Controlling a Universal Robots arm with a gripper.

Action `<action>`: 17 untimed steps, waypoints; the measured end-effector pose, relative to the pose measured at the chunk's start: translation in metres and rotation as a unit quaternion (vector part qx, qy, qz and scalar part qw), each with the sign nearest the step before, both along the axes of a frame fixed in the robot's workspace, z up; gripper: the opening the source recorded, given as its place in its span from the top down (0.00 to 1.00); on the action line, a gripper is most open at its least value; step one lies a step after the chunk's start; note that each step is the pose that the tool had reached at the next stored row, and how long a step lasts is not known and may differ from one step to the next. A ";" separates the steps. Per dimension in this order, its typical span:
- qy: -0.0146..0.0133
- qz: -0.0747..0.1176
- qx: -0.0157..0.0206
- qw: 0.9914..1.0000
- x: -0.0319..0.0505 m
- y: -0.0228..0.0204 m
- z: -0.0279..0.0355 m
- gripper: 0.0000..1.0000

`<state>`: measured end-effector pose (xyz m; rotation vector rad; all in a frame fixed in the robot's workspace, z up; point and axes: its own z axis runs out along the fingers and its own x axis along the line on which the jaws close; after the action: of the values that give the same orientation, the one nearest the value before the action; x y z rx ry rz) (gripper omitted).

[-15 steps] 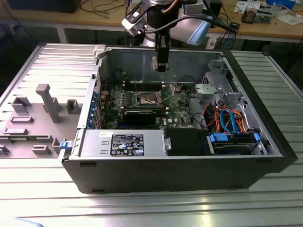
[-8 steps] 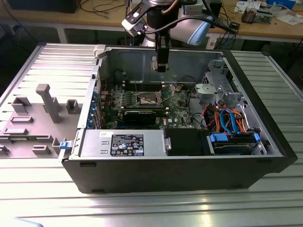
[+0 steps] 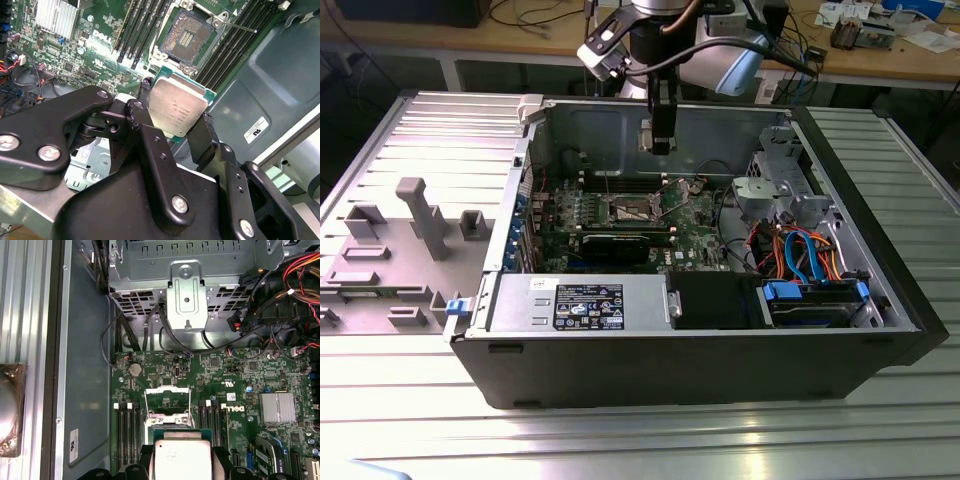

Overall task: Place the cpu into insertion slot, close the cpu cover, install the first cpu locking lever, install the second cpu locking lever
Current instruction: 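Place the cpu into insertion slot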

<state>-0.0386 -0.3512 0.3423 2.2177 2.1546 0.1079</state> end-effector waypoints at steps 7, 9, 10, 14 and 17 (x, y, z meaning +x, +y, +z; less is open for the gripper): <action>0.000 0.000 0.000 1.000 0.0000 0.0000 -0.0004 0.46; 0.000 0.000 0.000 1.000 0.0000 0.0000 -0.0004 0.46; 0.000 0.000 0.000 1.000 0.0000 0.0000 -0.0004 0.46; 0.000 0.000 0.000 1.000 0.0000 0.0000 -0.0006 0.46; 0.008 0.000 0.000 1.000 -0.0053 0.0010 -0.0194 0.46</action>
<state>-0.0439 -0.3503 0.3229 2.2265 2.1626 0.0899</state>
